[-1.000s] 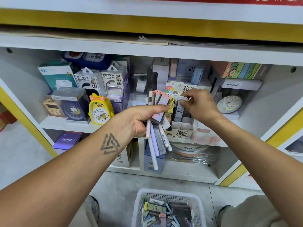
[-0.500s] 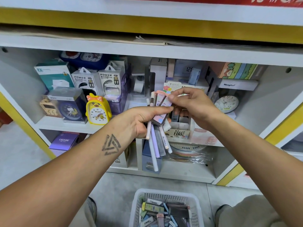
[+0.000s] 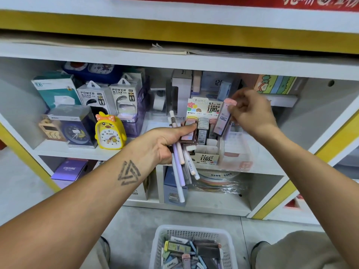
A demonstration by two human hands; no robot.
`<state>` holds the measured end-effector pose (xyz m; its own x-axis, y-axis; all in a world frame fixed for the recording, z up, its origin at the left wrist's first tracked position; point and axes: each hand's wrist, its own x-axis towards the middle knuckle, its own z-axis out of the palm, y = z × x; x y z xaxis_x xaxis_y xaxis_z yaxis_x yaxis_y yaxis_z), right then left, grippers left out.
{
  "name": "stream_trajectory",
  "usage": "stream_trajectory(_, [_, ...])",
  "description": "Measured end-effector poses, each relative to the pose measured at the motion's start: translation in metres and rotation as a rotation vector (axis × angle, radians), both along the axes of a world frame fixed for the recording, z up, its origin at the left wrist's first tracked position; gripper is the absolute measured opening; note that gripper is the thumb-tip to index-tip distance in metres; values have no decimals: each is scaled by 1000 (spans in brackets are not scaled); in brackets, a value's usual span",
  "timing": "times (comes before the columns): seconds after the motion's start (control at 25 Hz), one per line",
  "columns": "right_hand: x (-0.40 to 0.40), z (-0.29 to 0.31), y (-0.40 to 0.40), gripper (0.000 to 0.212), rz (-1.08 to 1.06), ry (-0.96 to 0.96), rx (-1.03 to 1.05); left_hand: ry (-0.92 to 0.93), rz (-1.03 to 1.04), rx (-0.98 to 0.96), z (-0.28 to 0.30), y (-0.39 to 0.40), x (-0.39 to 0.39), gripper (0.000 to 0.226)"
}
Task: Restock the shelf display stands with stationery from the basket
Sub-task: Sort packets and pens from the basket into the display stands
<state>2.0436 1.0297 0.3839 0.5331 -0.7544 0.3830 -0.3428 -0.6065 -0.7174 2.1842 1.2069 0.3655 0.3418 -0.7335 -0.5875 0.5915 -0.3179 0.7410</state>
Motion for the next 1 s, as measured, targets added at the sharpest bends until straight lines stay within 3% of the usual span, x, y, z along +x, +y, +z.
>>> stream_trajectory(0.56, [11, -30, 3, 17, 36, 349, -457, -55, -12, -51, -1, -2, -2, 17])
stream_trajectory(0.64, [13, -24, 6, 17, 38, 266, -267, -65, -8, -59, -1, -2, -3, 20])
stream_trajectory(0.72, [17, -17, 18, 17, 130, 86, 210, -70, -12, -71, -1, -3, -5, 19])
stream_trajectory(0.8, [20, -13, 30, 28, 220, 23, 520, -59, -27, -102, -1, -4, -7, 9])
stream_trajectory(1.0, [19, -11, 37, 19, 307, -109, 780, -53, -23, -133, 1, -6, -15, 22])
